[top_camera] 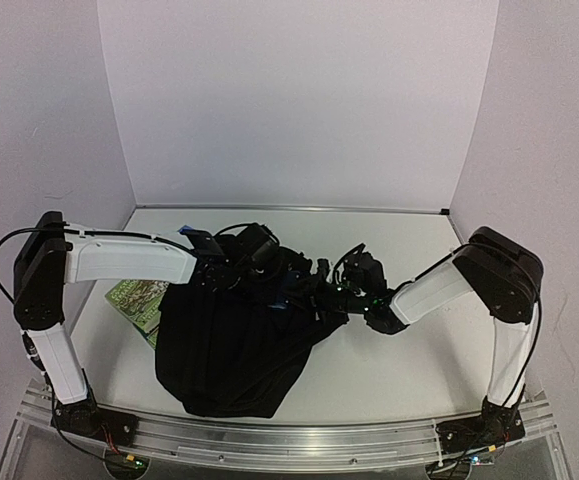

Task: Pack the student bag
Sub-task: Place the personal item in the student bag.

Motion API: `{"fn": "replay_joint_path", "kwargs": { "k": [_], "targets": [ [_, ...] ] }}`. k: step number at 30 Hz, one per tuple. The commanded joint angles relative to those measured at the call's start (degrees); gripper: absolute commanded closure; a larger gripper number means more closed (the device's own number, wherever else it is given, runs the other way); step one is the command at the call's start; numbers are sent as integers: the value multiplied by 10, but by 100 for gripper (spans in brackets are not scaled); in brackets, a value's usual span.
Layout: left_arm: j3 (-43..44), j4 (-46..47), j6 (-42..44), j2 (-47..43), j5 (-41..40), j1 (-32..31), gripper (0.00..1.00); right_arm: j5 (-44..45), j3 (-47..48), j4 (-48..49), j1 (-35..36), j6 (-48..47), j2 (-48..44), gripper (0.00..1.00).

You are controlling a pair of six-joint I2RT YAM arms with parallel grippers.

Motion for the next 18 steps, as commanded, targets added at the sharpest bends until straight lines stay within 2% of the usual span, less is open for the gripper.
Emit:
{"fn": "replay_joint_path", "kwargs": {
  "k": [1, 10, 15, 18],
  "targets": [
    [8, 61, 3, -39, 47, -6, 100, 16, 44, 26, 15, 0, 41, 100],
    [13, 57, -4, -34, 49, -5, 100, 35, 81, 29, 20, -20, 71, 99],
    [9, 39, -27, -40, 38, 7, 100, 55, 59, -1, 21, -44, 35, 82],
    [2, 36, -32, -45, 44, 15, 100, 86, 42, -76, 20, -89, -17, 66]
  ]
}}
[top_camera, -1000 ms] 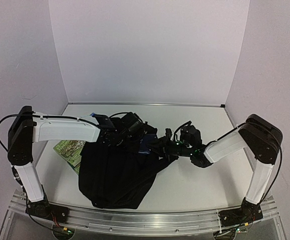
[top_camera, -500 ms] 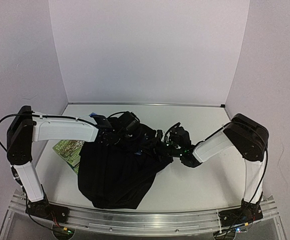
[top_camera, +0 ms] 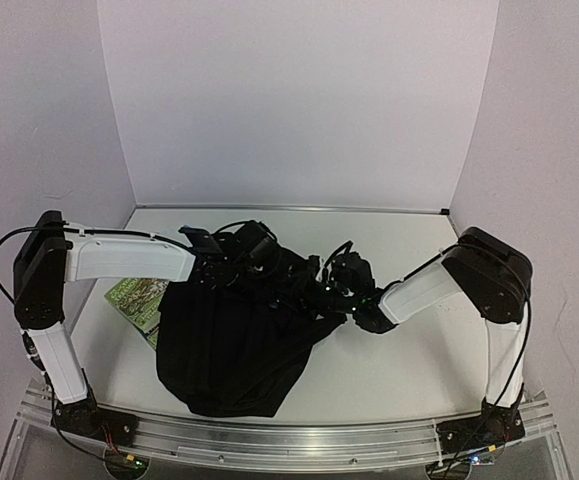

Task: Pack the student bag
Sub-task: Place the personal item in the student bag.

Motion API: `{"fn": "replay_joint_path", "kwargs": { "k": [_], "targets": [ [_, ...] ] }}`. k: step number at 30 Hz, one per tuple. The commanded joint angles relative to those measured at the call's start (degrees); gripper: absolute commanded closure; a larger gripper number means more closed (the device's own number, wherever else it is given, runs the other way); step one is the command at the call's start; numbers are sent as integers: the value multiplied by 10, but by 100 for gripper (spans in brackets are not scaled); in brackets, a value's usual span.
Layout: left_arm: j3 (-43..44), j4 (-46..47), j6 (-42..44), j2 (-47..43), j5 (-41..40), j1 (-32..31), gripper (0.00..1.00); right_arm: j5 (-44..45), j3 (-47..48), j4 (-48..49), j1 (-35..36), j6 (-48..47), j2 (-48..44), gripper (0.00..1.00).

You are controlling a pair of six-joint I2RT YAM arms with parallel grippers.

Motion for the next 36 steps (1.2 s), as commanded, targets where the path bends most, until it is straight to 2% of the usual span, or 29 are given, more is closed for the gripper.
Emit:
{"fn": "replay_joint_path", "kwargs": {
  "k": [1, 3, 9, 15, 25, 31, 36],
  "targets": [
    [3, 27, -16, -46, 22, 5, 100, 56, -16, -90, 3, -61, -72, 62],
    [3, 26, -16, -46, 25, 5, 100, 74, -19, -135, 4, -82, -99, 55],
    [3, 28, -15, -46, 26, 5, 100, 111, -9, -224, 3, -114, -133, 55],
    [3, 28, -12, -44, 28, 5, 100, 102, 3, -230, 3, -115, -109, 70],
    [3, 28, -9, -42, 31, 6, 100, 62, 25, -180, 5, -107, -69, 91],
    [8, 31, -2, -35, 41, 6, 100, 47, 39, -144, 7, -97, -42, 96],
    [14, 32, 4, -28, 53, 6, 100, 43, 60, -124, 10, -103, -20, 97]
  ]
}}
